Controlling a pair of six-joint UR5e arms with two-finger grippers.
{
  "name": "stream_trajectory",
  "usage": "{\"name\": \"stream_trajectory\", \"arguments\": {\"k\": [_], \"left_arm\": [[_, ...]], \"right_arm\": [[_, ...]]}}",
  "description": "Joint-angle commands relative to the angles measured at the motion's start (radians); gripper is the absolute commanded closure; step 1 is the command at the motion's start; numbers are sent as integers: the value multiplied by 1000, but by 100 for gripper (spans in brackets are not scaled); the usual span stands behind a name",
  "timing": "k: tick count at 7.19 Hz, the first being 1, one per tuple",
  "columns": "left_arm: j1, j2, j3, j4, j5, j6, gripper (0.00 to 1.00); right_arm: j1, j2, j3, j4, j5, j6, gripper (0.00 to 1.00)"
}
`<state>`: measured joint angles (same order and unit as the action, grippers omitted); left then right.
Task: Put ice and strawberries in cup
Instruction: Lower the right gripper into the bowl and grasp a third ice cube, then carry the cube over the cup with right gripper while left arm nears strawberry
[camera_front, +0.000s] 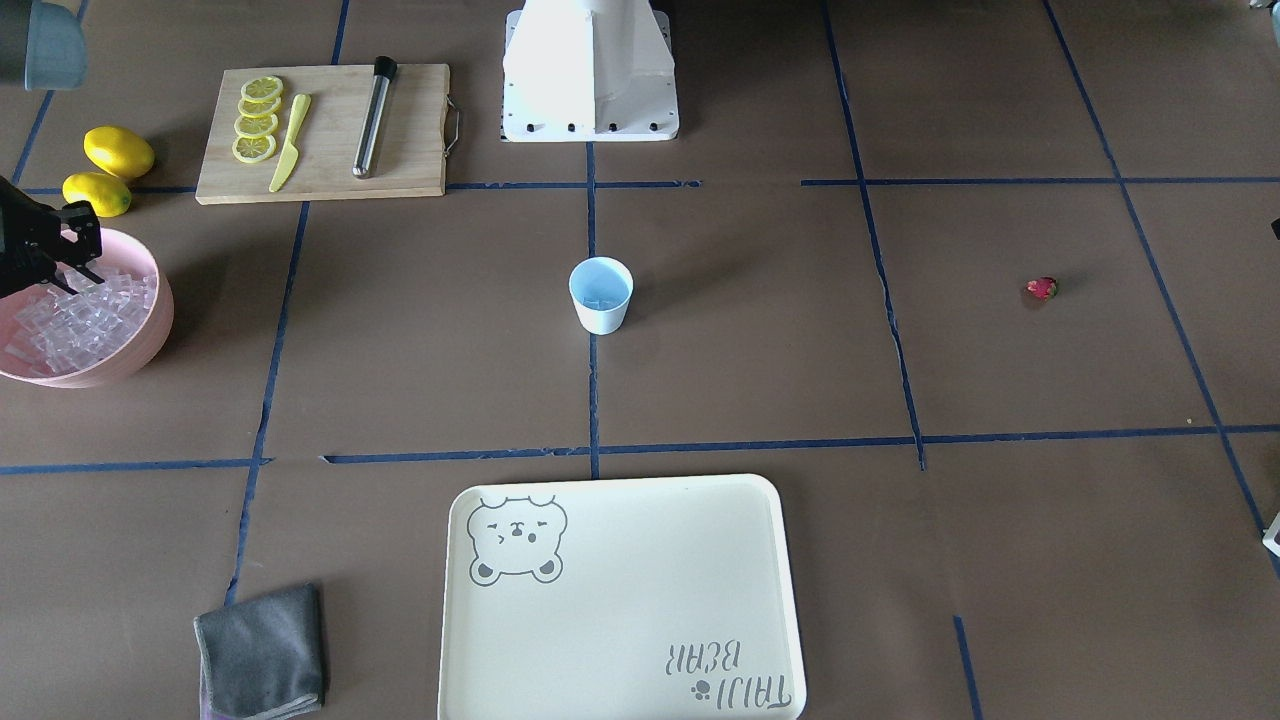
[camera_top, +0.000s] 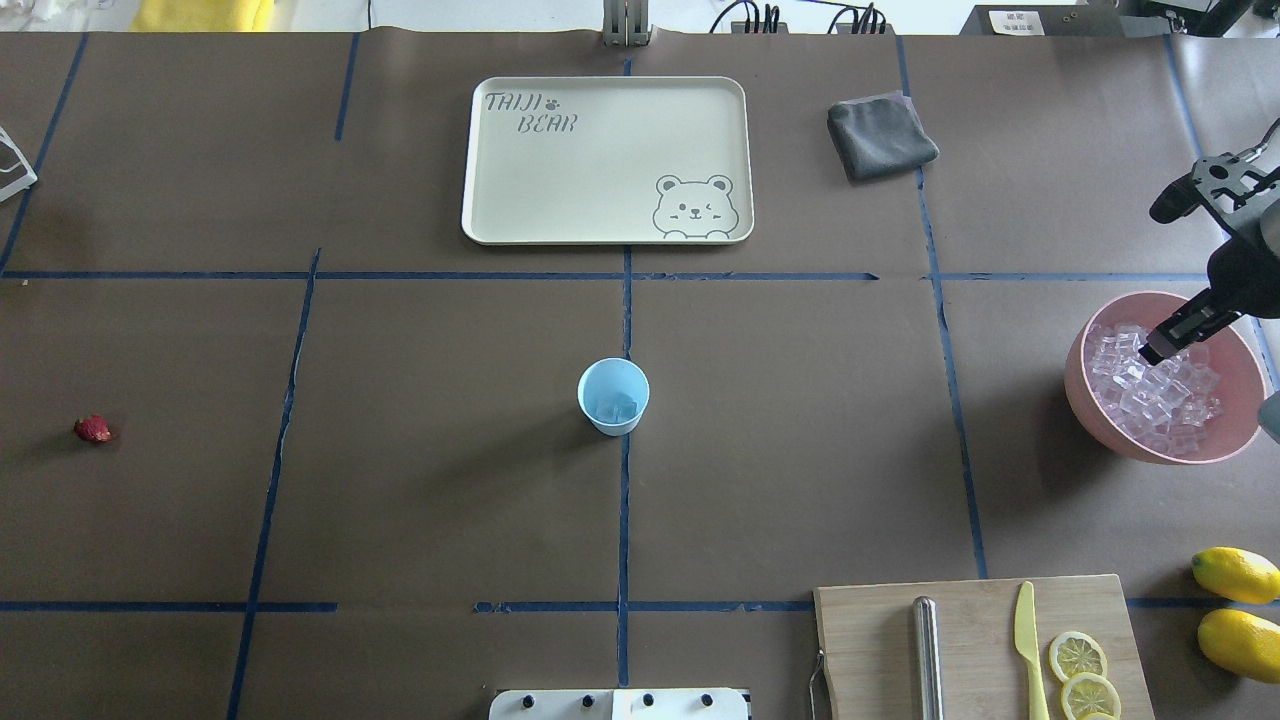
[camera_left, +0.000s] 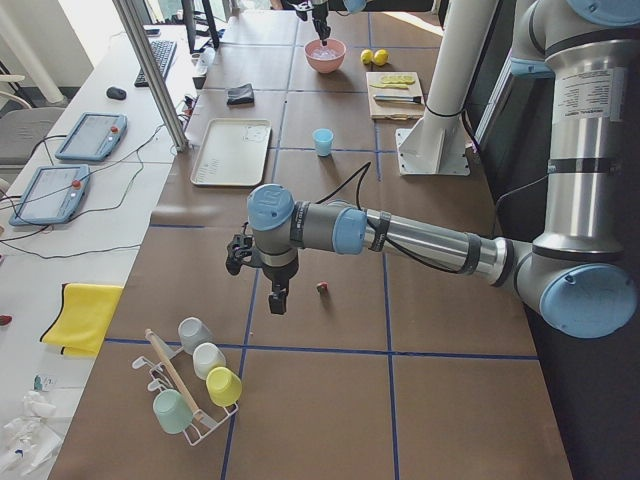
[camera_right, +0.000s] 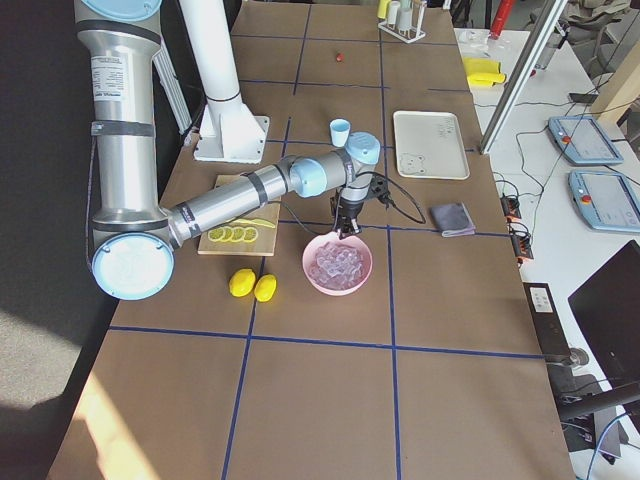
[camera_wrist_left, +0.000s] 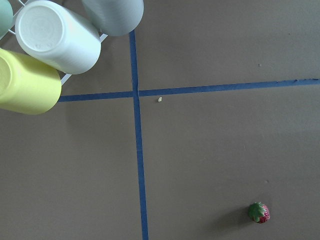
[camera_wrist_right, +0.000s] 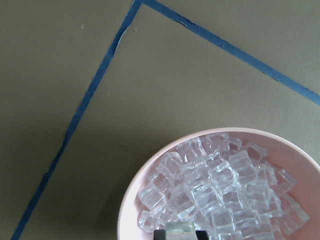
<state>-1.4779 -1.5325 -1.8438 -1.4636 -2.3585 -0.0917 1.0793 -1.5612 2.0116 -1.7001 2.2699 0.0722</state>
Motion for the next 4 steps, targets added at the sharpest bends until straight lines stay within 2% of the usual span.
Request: {"name": "stream_trajectory", "arguments": {"k": [1, 3, 4], "left_arm": [[112, 2, -49, -7, 1, -183, 0], [242, 8, -86, -30, 10, -375, 0], [280, 29, -86, -81, 33, -444, 0]], "right_arm": [[24, 6, 74, -32, 45, 33, 100], [22, 65, 101, -24, 51, 201, 100], [21, 111, 108, -23, 83, 307, 100]]}}
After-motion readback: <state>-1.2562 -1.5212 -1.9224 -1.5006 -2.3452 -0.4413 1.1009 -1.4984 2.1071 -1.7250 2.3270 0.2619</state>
